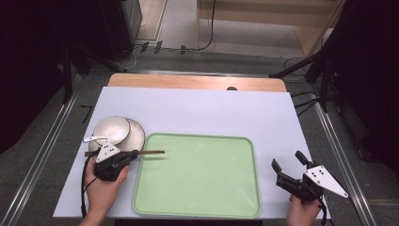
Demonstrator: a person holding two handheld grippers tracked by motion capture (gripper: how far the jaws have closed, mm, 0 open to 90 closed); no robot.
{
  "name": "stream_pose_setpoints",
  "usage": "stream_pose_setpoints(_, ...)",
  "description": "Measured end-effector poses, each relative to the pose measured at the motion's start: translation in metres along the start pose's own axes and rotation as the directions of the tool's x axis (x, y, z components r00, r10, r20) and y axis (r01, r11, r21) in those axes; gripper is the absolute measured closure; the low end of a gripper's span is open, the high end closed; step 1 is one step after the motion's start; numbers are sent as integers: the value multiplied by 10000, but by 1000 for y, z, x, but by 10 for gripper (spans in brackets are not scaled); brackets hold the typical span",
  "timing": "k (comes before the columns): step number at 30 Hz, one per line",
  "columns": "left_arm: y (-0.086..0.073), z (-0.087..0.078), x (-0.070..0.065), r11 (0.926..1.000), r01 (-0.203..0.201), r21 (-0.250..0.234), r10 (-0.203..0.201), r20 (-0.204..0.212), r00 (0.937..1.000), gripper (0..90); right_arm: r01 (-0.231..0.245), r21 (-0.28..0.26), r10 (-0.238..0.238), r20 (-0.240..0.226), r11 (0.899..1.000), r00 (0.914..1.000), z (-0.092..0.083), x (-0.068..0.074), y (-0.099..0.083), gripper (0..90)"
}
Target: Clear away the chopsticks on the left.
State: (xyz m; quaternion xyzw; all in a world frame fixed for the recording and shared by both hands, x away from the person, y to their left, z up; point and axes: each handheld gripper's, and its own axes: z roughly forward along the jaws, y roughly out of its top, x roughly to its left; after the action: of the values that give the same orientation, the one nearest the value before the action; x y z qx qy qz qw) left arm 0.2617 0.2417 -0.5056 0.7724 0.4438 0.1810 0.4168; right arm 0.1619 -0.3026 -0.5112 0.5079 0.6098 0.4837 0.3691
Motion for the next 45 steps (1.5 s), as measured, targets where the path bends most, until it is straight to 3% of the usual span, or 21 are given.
stream_pose_setpoints(5, 5, 7, 3, 9999, 139, 36, -138, -189, 9997, 900, 76, 13, -76, -33, 10000, 10000, 0, 1, 0, 128)
stream_pose_setpoints(14, 17, 24, -2, 9988, -199, 455, 242, -967, 9950, 900, 53, 107, -52, -61, 9999, 10000, 2, 1, -1, 128)
stream_pose_setpoints(18, 22, 29, 0, 9976, -149, 678, 253, -1549, 9876, 900, 57, 141, -56, -60, 9999, 10000, 2, 1, -1, 128)
stream_pose_setpoints(21, 24, 32, -1, 9974, -133, 713, 256, -1742, 9844, 900, 27, 157, -26, -76, 9999, 10000, 2, 0, -2, 128)
stream_pose_setpoints(22, 25, 36, -3, 9961, -303, 833, 466, -2009, 9785, 900, 15, 176, -14, -70, 9998, 10000, 3, 1, -2, 128)
stream_pose_setpoints(24, 26, 39, -4, 9952, -369, 903, 546, -2023, 9778, 900, 29, 194, -27, -73, 9998, 10000, 3, 1, -2, 128)
stream_pose_setpoints(28, 26, 36, -3, 9946, -463, 930, 621, -1753, 9826, 895, -4, 233, 7, -111, 9997, 9999, 3, 1, -2, 128)
stream_pose_setpoints(29, 26, 33, -1, 9955, -437, 846, 562, -1523, 9867, 895, -4, 233, 7, -111, 9997, 9999, 3, 1, -2, 128)
stream_pose_setpoints(30, 27, 24, 1, 9972, -395, 642, 469, -1178, 9919, 839, 31, 192, -29, -112, 9998, 9999, 3, 0, -2, 128)
stream_pose_setpoints(31, 27, 24, 1, 9972, -395, 642, 469, -1178, 9919, 833, 19, 185, -16, -126, 9998, 9999, 3, 0, -2, 128)
stream_pose_setpoints(32, 27, 9, 7, 9984, -293, 480, 323, -638, 9974, 822, 35, 155, -33, -131, 9999, 9999, 2, 0, -2, 128)
stream_pose_setpoints(33, 27, 9, 7, 9984, -293, 480, 323, -638, 9974, 812, 35, 155, -33, -131, 9999, 9999, 2, 0, -2, 128)
stream_pose_setpoints(36, 25, -13, 19, 9991, -260, 322, 257, 99, 9996, 802, 2, 131, -1, -135, 9999, 9999, 1, -1, -2, 128)
stream_pose_setpoints(37, 24, -23, 25, 9982, -410, 434, 398, 285, 9988, 805, -15, 120, 16, -141, 9999, 9999, 1, -1, -1, 128)
stream_pose_setpoints(39, 23, -29, 29, 9976, -525, 442, 510, 352, 9981, 809, -27, 120, 29, -145, 9999, 9999, 1, -1, -1, 128)
stream_pose_setpoints(40, 21, -39, 36, 9954, -773, 571, 744, 498, 9960, 809, -33, 125, 35, -154, 9999, 9999, 1, -1, -1, 128)
stream_pose_setpoints(43, 19, -44, 43, 9937, -908, 660, 853, 824, 9929, 800, -12, 130, 14, -176, 9999, 9998, 2, 0, -1, 128)
stream_pose_setpoints(45, 17, -47, 49, 9924, -907, 838, 840, 798, 9933, 804, -17, 159, 20, -188, 9999, 9998, 3, 1, -1, 128)
